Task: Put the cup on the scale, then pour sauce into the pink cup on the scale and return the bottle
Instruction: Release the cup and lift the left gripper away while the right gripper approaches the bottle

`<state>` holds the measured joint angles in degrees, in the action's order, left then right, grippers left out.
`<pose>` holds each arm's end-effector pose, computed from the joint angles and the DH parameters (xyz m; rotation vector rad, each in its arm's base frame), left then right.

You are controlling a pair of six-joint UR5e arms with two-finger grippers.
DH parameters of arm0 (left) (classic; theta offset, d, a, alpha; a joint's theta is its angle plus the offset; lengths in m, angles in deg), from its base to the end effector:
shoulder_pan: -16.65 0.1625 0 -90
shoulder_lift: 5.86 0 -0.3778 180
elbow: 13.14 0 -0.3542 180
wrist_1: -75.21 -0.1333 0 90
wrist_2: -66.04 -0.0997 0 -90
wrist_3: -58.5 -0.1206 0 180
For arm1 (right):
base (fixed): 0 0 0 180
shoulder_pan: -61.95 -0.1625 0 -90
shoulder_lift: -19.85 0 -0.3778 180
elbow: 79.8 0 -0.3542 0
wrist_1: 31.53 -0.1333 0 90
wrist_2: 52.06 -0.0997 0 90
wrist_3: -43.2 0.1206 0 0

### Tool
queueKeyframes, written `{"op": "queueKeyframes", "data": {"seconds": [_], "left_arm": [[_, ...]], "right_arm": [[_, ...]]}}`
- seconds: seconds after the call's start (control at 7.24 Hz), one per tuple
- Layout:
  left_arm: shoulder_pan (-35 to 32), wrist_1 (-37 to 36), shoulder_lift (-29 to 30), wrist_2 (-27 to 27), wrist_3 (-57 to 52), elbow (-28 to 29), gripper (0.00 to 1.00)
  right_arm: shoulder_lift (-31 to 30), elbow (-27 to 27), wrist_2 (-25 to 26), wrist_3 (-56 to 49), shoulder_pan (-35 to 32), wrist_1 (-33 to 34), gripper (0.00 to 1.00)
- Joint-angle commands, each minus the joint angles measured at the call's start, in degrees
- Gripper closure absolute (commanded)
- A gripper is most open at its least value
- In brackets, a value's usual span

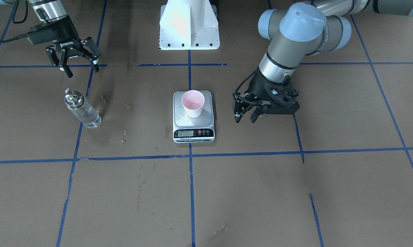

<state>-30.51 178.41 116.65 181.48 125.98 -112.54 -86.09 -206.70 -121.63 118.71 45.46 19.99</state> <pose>0.3571 -0.5049 0.2250 0.2043 1.0090 -0.1780 -0.3098 -0.2746 0.3707 0.5865 -0.9028 0.2164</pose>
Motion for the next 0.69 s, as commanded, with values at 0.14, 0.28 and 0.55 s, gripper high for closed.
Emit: {"op": "queueKeyframes", "data": {"seconds": [0.14,0.28,0.55], "left_arm": [[-3.20,-0.19,-4.74,-0.13,-8.07,-1.14,0.42],[-3.20,-0.19,-4.74,-0.13,-8.07,-1.23,0.42],[-3.20,-0.28,-4.74,-0.13,-8.07,-1.23,0.42]], "right_arm": [[-0.68,4.72,21.17,4.38,8.57,-0.01,0.00],[0.11,7.17,27.84,4.38,10.67,-0.36,0.00],[3.52,11.55,32.61,4.38,10.95,-0.62,0.00]]}}
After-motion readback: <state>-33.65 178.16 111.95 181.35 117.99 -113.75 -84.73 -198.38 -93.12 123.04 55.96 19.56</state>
